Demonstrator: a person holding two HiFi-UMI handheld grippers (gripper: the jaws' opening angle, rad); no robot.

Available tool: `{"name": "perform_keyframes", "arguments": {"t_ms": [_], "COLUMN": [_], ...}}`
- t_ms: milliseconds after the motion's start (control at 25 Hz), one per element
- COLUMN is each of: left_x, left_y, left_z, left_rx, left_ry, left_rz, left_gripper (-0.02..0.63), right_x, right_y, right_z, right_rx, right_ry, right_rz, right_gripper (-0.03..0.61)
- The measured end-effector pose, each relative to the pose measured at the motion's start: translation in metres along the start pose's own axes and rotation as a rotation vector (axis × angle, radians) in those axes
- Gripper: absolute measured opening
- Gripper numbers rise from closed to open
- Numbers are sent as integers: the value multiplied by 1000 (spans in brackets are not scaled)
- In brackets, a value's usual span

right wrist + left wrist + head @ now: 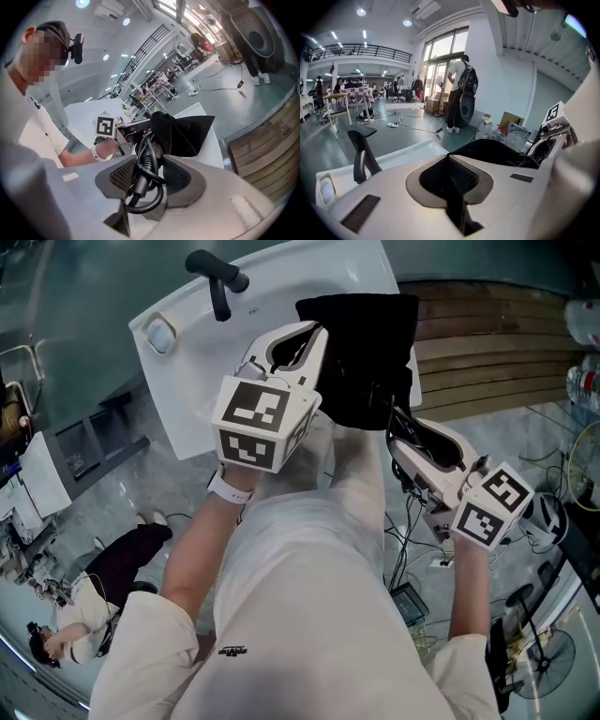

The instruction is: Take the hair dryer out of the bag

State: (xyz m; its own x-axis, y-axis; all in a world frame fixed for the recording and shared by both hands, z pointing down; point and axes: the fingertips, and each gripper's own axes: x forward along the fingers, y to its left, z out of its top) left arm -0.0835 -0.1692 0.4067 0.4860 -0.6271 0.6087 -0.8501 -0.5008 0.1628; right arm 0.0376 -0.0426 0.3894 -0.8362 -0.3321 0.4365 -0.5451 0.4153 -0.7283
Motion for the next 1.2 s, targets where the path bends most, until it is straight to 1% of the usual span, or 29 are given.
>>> {"name": "perform_keyframes", "arguments": {"t_ms": [160, 360, 480, 640, 880, 1040, 1120, 1200], "left_x": [2, 2, 2, 8, 8, 6, 3, 4], "left_y": [12, 27, 34, 39, 41, 38, 37, 37], "left_z": [-7, -12, -18, -26, -37, -41, -45, -47], "left_rx": [-64, -96, -127, -180, -215, -281, -288, -277], "left_ry": [18, 26, 32, 36, 19, -17, -30, -35], "left_rz": [-10, 36, 41, -1, -59, -136, -163, -167], "left_gripper": [21, 21, 21, 21, 21, 21, 21, 21], "right_x": [1, 4, 4, 2, 1, -3, -4, -4], "right_y": [5, 12, 16, 20, 30, 40, 47, 48], "right_z": [3, 5, 4, 8, 8, 6, 4, 4], "right_rx": [-6, -7, 2, 2, 16, 28, 32, 37], "right_ry": [22, 44, 55, 61, 61, 50, 44, 41], "right_rz": [25, 41, 53, 63, 65, 75, 80, 83], "right_gripper": [189, 189, 189, 189, 189, 189, 189, 189]}}
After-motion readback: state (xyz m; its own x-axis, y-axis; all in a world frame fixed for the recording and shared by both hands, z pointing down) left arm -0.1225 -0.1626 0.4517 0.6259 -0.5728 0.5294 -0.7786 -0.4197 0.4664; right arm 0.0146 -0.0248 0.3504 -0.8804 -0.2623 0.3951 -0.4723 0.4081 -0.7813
